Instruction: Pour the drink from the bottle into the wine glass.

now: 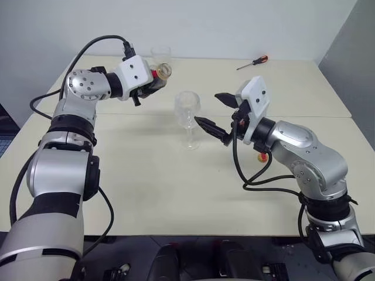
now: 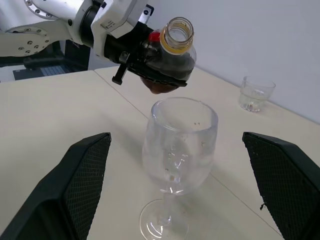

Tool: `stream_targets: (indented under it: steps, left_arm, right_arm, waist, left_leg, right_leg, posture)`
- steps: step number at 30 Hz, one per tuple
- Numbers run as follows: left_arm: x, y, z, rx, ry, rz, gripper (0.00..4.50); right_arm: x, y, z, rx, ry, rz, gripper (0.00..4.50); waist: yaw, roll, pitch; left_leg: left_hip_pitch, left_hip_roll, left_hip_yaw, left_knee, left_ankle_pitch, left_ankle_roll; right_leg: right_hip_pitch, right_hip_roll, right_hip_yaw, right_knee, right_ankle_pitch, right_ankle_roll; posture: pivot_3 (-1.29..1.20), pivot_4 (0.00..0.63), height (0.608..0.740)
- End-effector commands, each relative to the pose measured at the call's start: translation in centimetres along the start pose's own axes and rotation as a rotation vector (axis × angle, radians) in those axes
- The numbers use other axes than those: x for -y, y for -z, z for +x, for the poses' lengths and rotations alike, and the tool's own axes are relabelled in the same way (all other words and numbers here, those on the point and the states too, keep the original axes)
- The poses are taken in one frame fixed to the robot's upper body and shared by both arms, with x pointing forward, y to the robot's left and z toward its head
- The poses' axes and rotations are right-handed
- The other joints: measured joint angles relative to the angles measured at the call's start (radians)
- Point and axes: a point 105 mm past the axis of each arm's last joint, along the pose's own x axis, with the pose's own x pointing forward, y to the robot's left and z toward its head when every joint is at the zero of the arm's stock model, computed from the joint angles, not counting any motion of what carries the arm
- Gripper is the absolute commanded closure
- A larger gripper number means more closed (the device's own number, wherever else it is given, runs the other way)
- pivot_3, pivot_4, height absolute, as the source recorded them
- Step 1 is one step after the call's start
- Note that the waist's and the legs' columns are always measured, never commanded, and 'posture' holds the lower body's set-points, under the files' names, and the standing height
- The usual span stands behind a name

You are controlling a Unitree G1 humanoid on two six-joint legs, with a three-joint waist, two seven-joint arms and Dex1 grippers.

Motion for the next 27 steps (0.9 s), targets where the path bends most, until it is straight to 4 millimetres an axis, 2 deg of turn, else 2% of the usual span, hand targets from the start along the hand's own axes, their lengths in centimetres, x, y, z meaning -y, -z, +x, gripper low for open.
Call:
stream_targets:
  steps: [1,12,27]
  left_arm:
    - [-2.47,-2.07,-0.51,0.031,-0.067,0.101,3.18]
    - [-2.38,-2.23,-0.22,-0.025,-0.05,0.284,3.18]
    - [-2.72,-2.63,0.01,-0.06,-0.044,0.404,3.18]
  right_arm:
    - [0.35,-1.71,-0.01,0.051,0.018,-0.034,0.0]
    - [0.41,-1.62,0.13,0.042,0.019,-0.035,0.0]
    - [0.48,-1.58,0.13,0.042,0.02,-0.028,0.0]
  waist:
    - [0.0,0.0,0.0]
    - [0.0,0.0,0.0]
    - [0.0,0.0,0.0]
  left_leg:
    - [0.0,0.0,0.0,0.0,0.0,0.0]
    - [-0.001,0.0,0.001,0.0,0.0,0.0]
    - [-0.001,0.0,0.001,0.0,0.0,0.0]
  right_leg:
    - [0.0,0.0,0.0,0.0,0.0,0.0]
    - [-0.002,-0.001,0.001,0.001,0.0,0.0]
    - [-0.003,-0.001,0.001,0.003,0.0,0.0]
  posture:
    - [0.0,0.15,0.74]
    - [0.0,0.15,0.74]
    - [0.0,0.15,0.74]
